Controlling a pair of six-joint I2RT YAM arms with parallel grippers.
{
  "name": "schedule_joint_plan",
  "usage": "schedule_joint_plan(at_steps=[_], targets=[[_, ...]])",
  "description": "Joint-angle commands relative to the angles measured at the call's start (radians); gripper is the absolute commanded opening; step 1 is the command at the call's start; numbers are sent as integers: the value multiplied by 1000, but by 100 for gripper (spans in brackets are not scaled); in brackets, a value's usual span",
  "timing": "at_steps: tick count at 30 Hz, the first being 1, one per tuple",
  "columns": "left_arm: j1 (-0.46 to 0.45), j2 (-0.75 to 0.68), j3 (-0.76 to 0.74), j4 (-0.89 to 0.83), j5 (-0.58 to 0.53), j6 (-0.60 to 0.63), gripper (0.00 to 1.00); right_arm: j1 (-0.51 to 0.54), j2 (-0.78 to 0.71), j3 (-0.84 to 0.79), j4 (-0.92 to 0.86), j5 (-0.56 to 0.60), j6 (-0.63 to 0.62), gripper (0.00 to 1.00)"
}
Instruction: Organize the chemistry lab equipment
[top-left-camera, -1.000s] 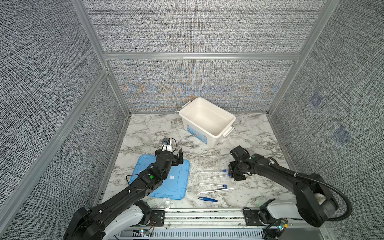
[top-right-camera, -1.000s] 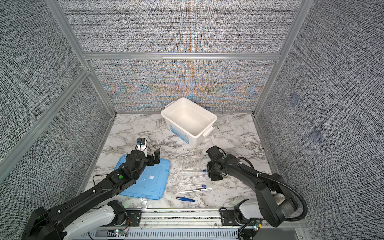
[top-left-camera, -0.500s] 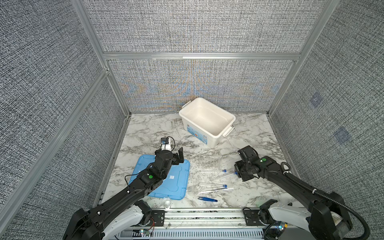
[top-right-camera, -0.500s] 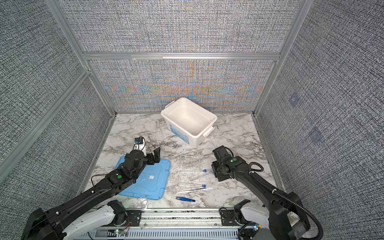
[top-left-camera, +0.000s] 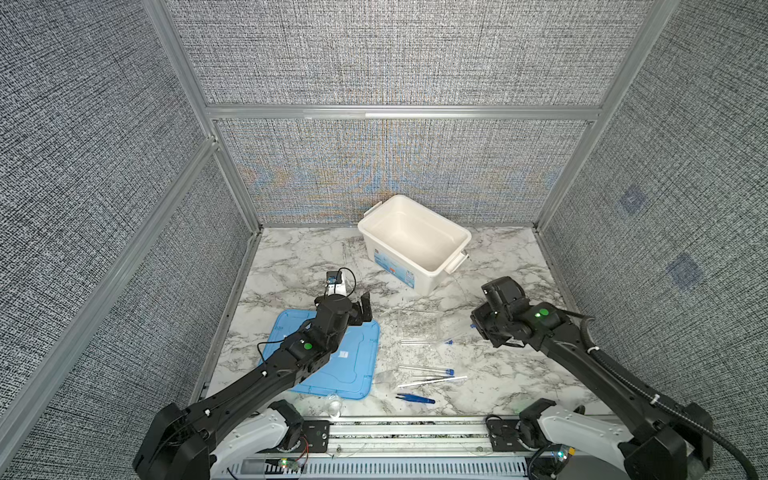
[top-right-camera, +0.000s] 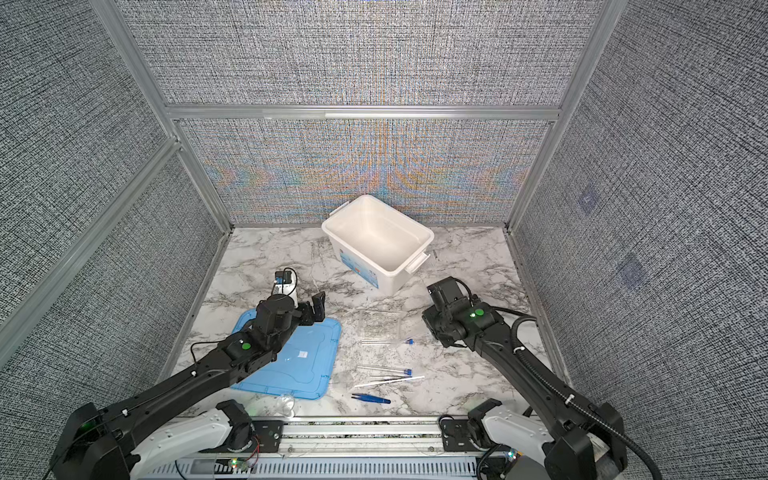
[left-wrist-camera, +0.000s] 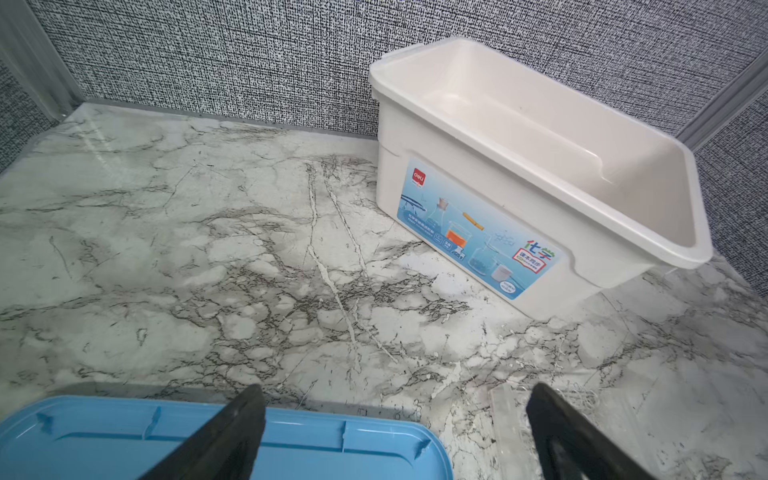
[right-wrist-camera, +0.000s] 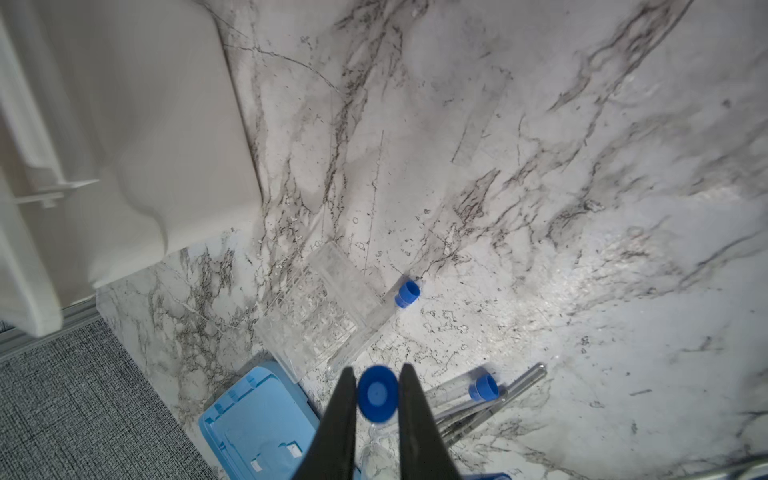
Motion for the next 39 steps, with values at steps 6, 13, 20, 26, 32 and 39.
schedule_joint_plan(at_steps=[6,13,20,26,32,39], targets=[[1,12,-17,38,-3,-23,99,59,61,182,-97,154,-260,17],[1,6,-38,47,-13,-64,99,207,154,257,68,286,-503,17],[2,-23,-51,30,-63,-69,99,333,274,365,156,363,-712,18],[3,-8,-56,34,-107,-94,99,434,338,344,377,433,-911,18],[3,-8,-61,13,-141,-119,99,439,390,341,479,393,-964,18],[9,-36,-76,3,-156,-119,99,439,446,333,522,372,-954,18]])
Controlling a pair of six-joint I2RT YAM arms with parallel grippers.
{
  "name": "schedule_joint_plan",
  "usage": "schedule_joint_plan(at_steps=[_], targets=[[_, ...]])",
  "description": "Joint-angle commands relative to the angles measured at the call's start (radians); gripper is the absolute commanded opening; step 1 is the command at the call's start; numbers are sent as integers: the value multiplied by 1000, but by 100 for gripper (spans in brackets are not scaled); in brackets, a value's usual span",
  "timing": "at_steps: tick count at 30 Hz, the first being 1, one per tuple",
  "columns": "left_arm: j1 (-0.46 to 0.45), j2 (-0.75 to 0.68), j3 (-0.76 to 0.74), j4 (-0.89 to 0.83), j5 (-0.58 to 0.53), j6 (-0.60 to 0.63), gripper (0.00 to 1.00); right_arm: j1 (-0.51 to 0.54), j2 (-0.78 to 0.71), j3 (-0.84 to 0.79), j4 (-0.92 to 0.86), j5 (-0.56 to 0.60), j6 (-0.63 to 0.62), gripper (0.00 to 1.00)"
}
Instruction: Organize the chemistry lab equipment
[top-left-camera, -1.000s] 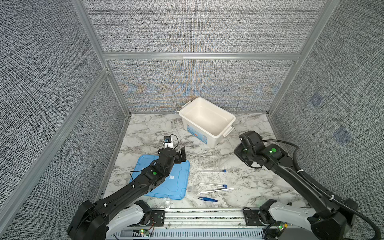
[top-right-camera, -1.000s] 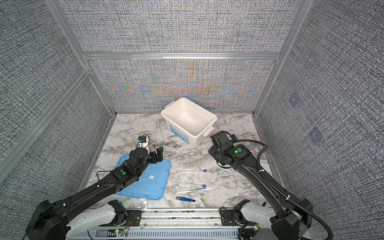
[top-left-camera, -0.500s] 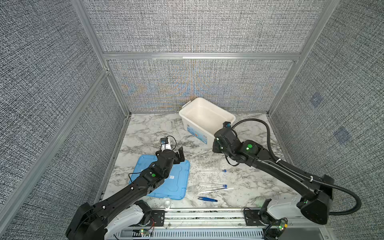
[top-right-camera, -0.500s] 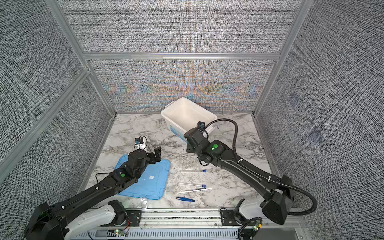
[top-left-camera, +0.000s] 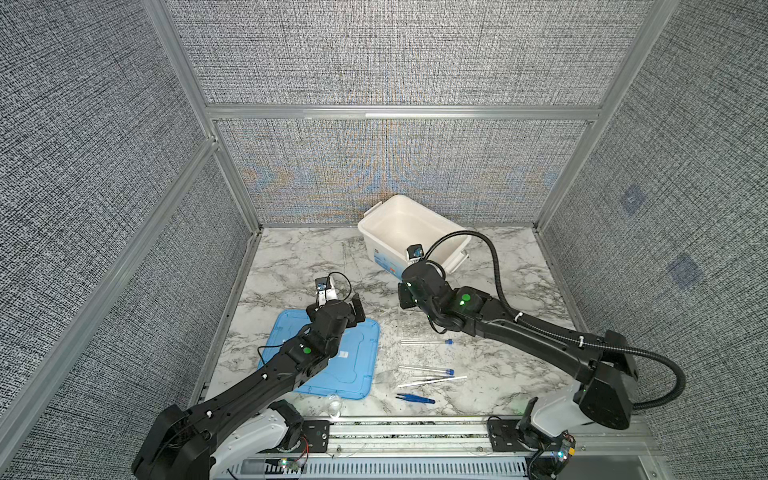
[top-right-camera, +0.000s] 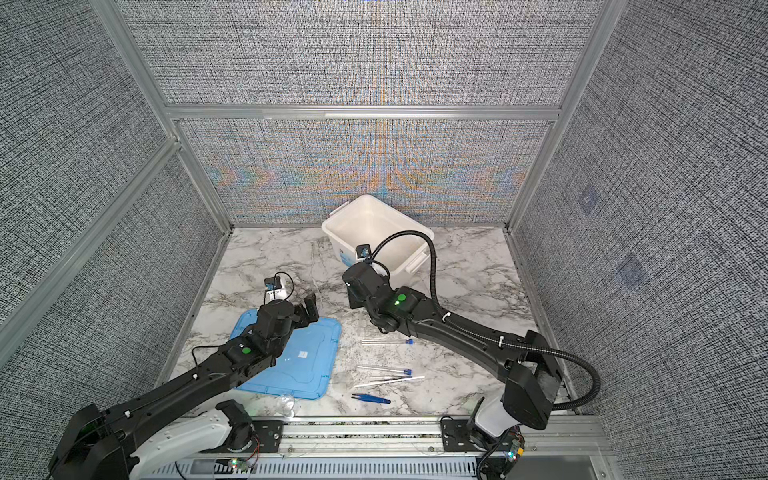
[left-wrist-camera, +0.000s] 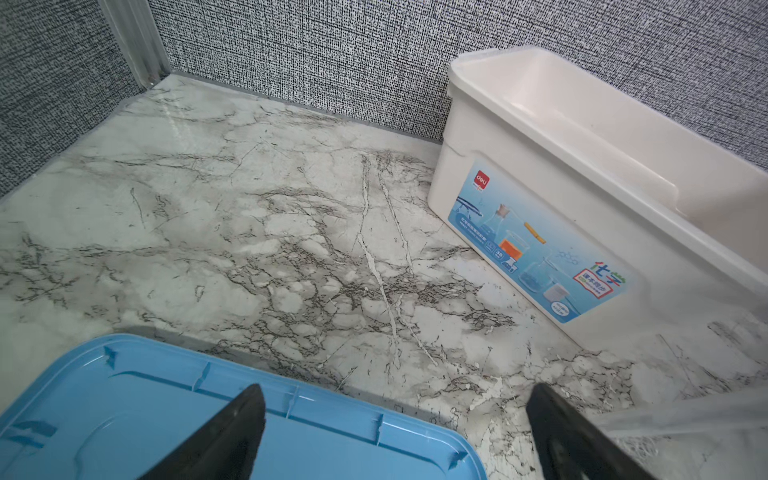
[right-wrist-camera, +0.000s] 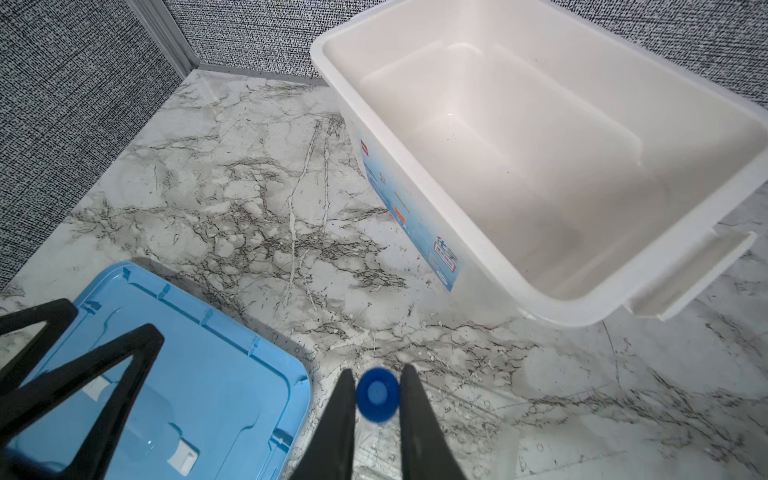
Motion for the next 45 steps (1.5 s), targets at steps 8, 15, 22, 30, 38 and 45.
schedule_joint_plan(at_steps=[8,15,22,30,38,45], targets=[[4,-27,-23,14,-29,7,99,2,17,-45,115,5,-17,19],[4,-8,-23,22,-18,1,99,1,9,-48,86,21,-14,19],[6,2,-21,35,-16,4,99,1,-33,-85,102,36,8,19],[6,29,-13,63,3,13,99,1,-22,-105,86,29,25,19],[6,45,-15,69,27,0,99,-62,-51,-149,-16,-135,-19,56],[5,68,-4,84,36,10,99,-151,-140,-243,-144,-237,-30,70]])
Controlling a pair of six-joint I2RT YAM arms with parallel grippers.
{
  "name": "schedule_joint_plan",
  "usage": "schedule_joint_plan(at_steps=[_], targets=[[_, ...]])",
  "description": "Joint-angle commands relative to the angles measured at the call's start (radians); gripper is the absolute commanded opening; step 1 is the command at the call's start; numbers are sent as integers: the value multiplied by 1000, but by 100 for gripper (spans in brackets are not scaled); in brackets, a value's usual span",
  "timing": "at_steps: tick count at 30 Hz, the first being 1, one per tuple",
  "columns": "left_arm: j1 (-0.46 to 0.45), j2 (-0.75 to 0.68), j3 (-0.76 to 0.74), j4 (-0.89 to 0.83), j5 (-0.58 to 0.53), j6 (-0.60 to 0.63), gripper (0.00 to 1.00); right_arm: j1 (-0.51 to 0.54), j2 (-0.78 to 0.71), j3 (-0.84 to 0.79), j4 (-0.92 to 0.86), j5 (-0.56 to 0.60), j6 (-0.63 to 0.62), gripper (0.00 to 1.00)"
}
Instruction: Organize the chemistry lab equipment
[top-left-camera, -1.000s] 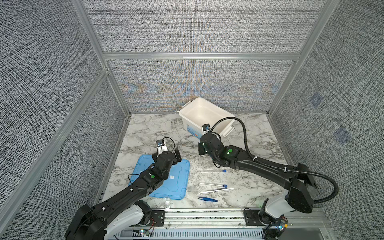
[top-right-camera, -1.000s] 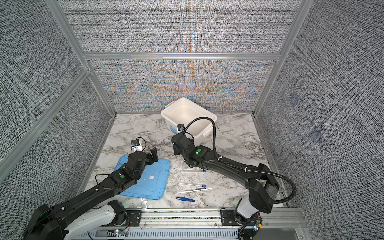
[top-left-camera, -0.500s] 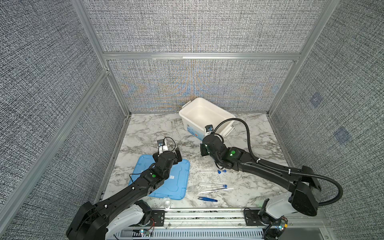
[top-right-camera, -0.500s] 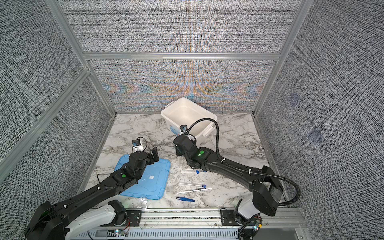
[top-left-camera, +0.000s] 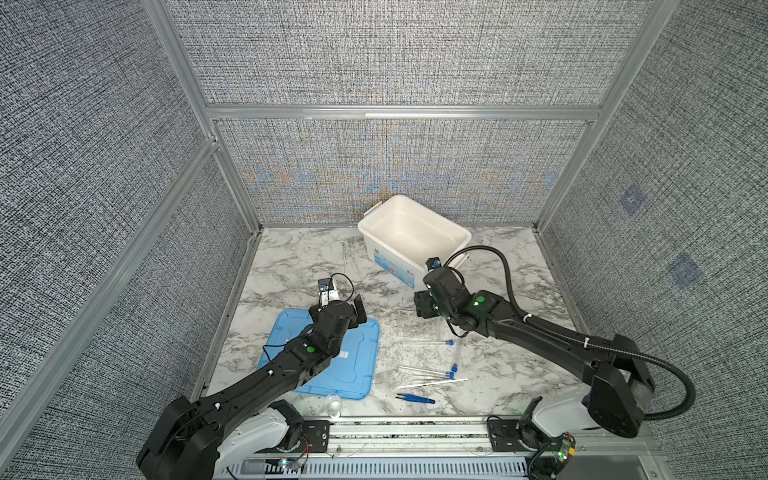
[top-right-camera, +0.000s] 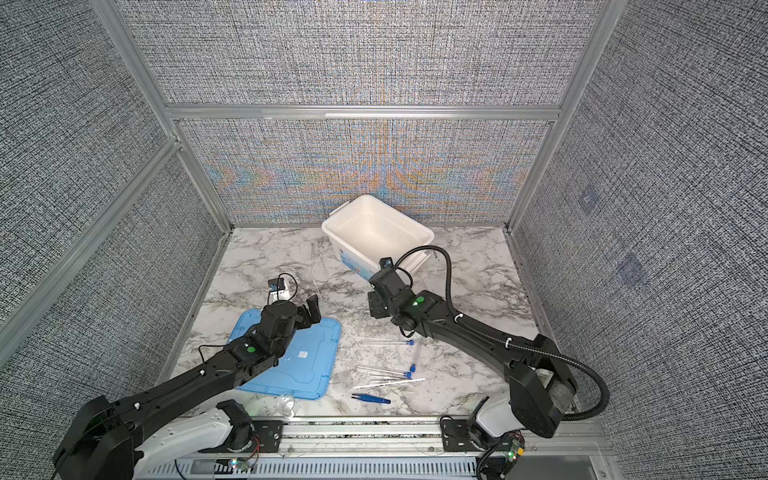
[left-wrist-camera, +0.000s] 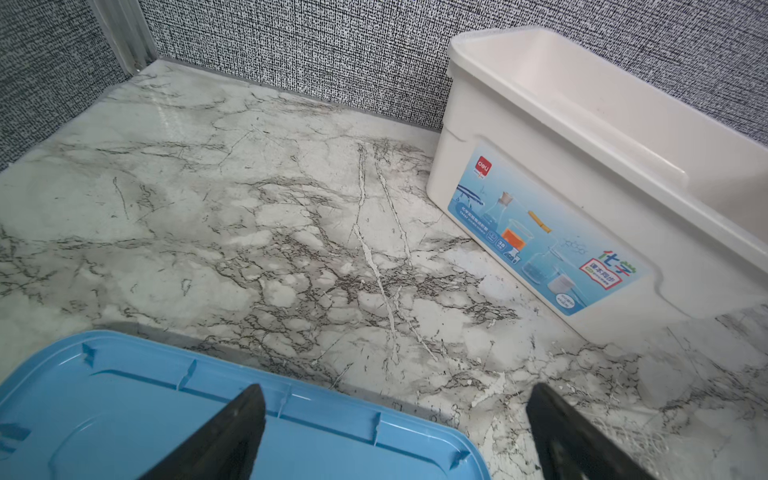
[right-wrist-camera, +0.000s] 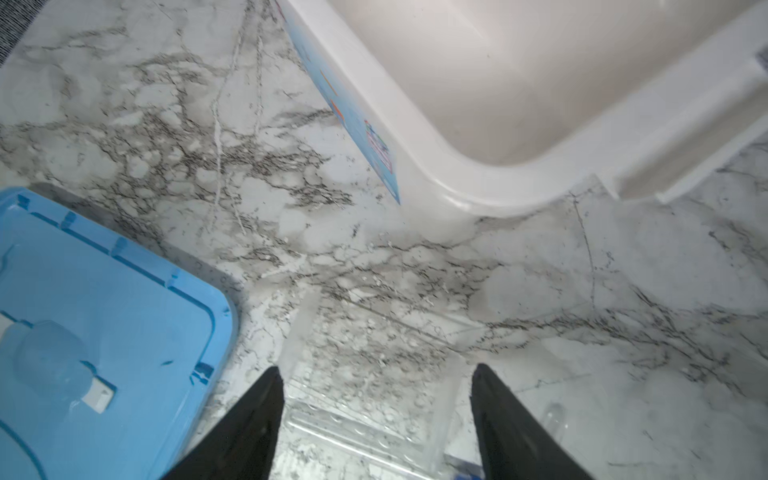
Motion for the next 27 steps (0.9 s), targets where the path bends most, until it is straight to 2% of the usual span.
schedule_joint_plan(at_steps=[1,3,5,8,12,15,19,27], targets=[[1,12,12,31,9,7,99,-5,-54,-41,-84,-18,-7,71],[1,21,13,42,11,8,99,-21,-84,-65,-142,22,28,74],[1,30,16,46,14,10,99,-55,-110,-113,-198,6,72,74],[1,37,28,42,20,17,99,-108,-153,-171,-332,35,228,74],[1,32,29,42,19,20,99,-187,-208,-262,-431,-28,322,74],[0,27,26,43,19,22,99,-254,-226,-289,-536,-28,394,75],[1,25,32,40,25,36,99,-392,-230,-373,-480,-204,365,71],[1,17,34,39,21,45,99,-542,-182,-437,-399,-317,291,70]])
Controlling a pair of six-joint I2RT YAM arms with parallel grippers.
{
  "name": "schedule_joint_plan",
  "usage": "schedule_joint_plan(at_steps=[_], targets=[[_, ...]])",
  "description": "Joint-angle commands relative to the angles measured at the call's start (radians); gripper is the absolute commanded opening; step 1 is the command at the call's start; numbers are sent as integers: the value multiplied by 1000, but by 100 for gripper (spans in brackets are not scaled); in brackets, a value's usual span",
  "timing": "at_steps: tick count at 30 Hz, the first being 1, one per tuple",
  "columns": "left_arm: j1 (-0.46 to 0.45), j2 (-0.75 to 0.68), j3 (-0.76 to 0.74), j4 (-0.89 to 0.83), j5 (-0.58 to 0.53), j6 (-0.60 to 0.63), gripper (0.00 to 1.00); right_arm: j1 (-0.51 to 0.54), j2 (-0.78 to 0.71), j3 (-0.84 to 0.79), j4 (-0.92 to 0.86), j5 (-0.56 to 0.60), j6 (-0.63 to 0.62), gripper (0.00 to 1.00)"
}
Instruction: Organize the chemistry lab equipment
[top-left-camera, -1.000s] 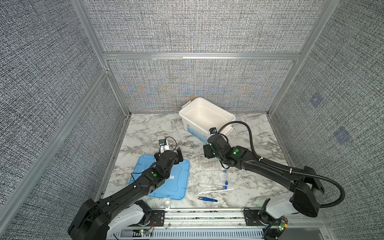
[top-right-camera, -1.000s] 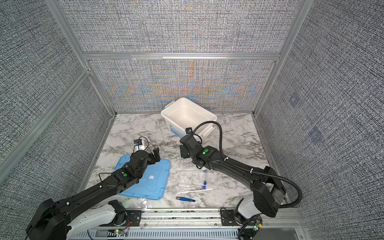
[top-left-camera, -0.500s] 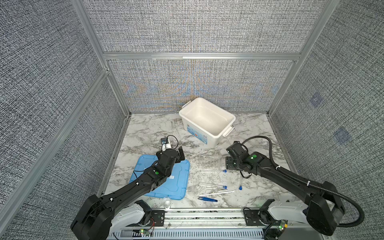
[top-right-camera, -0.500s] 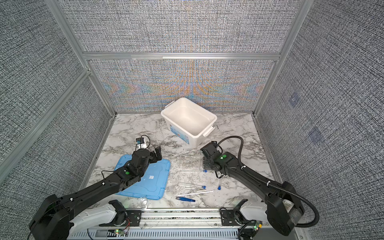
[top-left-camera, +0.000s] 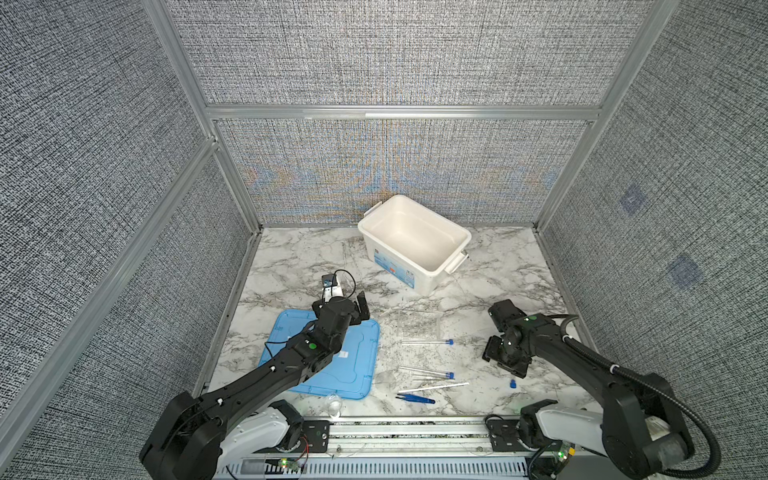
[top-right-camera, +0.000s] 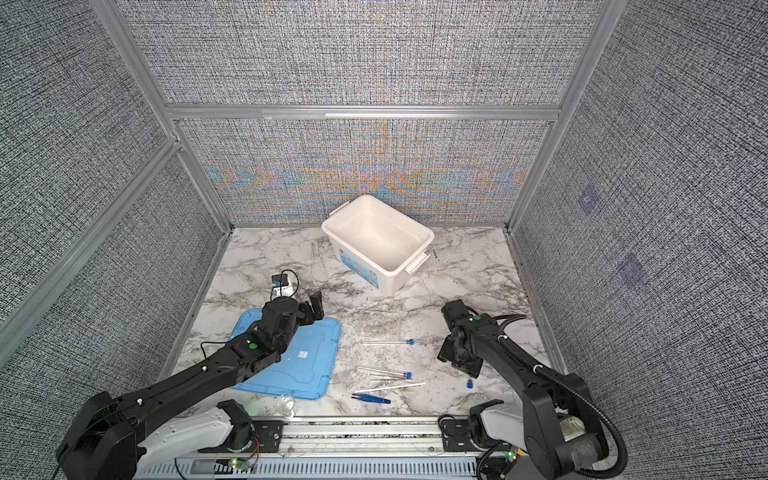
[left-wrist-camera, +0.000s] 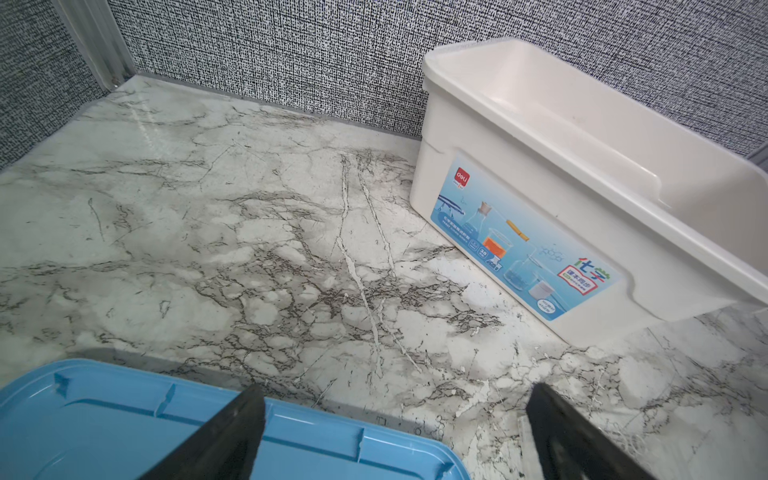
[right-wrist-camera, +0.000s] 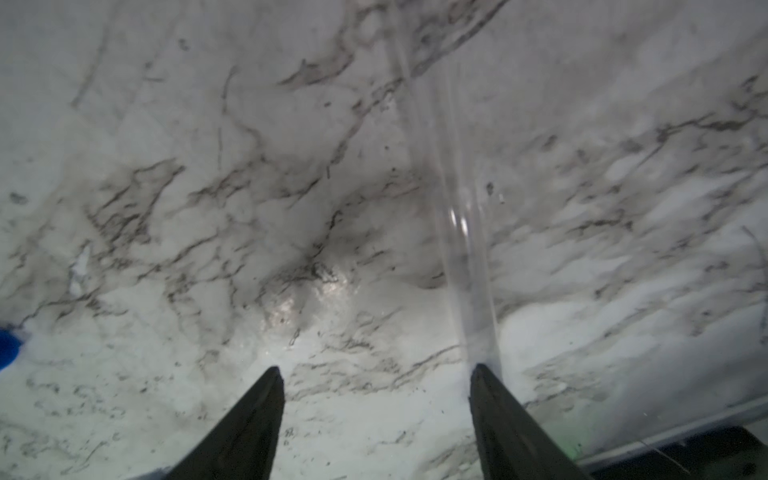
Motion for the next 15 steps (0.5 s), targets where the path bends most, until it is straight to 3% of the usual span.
schedule_joint_plan(at_steps=[1,7,10,13,14,15], targets=[[1,-4,3,15,3,13,99,-25,16,1,24,-80,-48,69],[1,12,7,24,2,16,99,-24,-13,23,46,-136,-86,69],[1,26,18,34,14,22,99,-40,-23,80,-3,-33,-68,71],[1,40,47,19,37,26,99,-157,-43,138,-30,119,-28,87],[0,42,60,4,54,26,99,-211,-60,133,-4,151,-20,97],[1,42,71,-11,71,26,99,-269,-82,118,35,171,-7,99]])
